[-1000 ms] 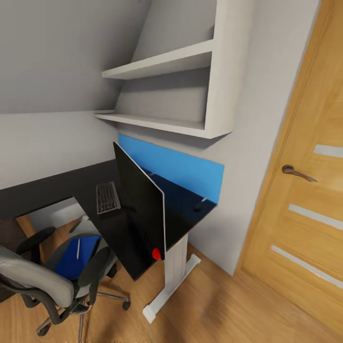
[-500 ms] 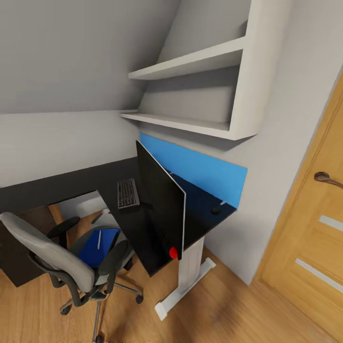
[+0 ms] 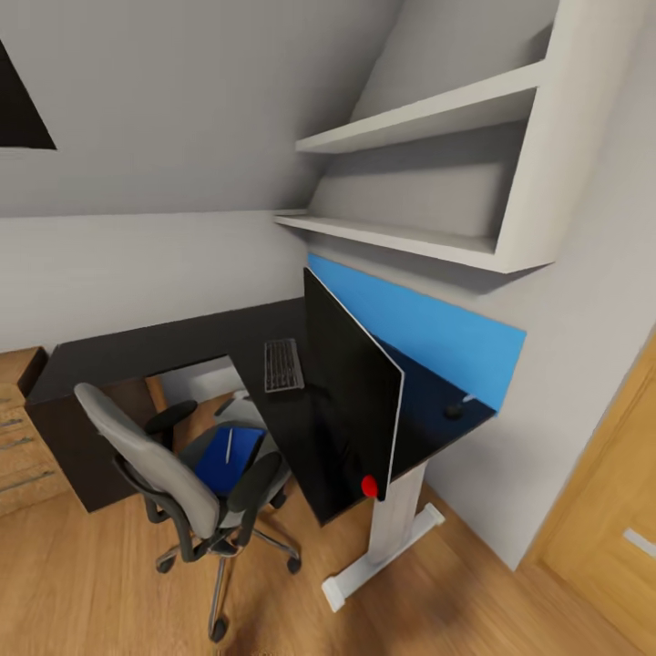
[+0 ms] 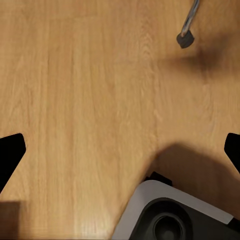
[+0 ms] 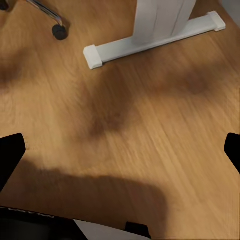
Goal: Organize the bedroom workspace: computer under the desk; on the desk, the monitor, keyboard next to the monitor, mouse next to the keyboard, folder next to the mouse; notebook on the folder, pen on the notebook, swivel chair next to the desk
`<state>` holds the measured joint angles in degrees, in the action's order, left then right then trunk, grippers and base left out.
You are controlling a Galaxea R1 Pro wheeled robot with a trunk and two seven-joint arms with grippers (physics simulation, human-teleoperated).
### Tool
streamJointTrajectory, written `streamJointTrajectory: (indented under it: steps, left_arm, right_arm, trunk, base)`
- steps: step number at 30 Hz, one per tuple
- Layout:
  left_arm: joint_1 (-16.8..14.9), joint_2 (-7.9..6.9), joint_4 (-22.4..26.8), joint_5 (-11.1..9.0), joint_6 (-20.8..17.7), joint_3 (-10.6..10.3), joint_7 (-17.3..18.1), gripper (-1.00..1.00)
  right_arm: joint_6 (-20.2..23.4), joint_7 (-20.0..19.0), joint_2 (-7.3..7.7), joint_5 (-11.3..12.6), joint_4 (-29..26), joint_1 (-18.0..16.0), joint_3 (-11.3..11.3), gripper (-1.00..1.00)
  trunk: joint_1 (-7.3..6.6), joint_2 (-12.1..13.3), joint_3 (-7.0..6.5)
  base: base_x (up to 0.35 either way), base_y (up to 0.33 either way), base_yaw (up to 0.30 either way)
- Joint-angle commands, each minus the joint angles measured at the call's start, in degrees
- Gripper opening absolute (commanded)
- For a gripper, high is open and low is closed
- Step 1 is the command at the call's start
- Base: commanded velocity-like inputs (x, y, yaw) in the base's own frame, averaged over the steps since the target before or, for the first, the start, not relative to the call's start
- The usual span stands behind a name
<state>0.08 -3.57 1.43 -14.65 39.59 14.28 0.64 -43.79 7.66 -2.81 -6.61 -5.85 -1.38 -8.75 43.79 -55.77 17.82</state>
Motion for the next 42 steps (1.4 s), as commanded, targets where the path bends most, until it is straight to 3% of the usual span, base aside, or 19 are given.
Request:
streamJointTrajectory:
  steps: [1,11,29,42]
  left_arm:
    - [0.01,0.02,0.06,-0.34,0.07,-0.13,0.07,1.0]
    - [0.01,0.05,0.06,-0.33,0.05,-0.13,0.07,1.0]
    - [0.01,0.05,0.06,-0.34,0.05,-0.13,0.07,1.0]
    - [0.01,0.05,0.06,-0.31,0.05,-0.13,0.07,1.0]
  right_arm:
    - [-0.07,0.6,0.0,-0.6,0.03,-0.03,-0.13,1.0]
    - [-0.02,0.6,-0.02,-0.6,0.04,-0.03,-0.13,1.0]
    - [0.02,0.6,0.0,-0.6,0.05,-0.03,-0.13,1.0]
    - [0.02,0.6,0.0,-0.6,0.05,-0.03,-0.13,1.0]
  trunk:
    - [0.01,-0.04,0.06]
    - [0.01,-0.04,0.06]
    - [0.01,-0.04,0.1]
    - [0.01,-0.04,0.55]
  base:
    - [0.0,0.0,0.28]
    - [-0.18,-0.013,0.28]
    - [-0.279,-0.208,0.28]
    - [-0.047,-0.108,0.268]
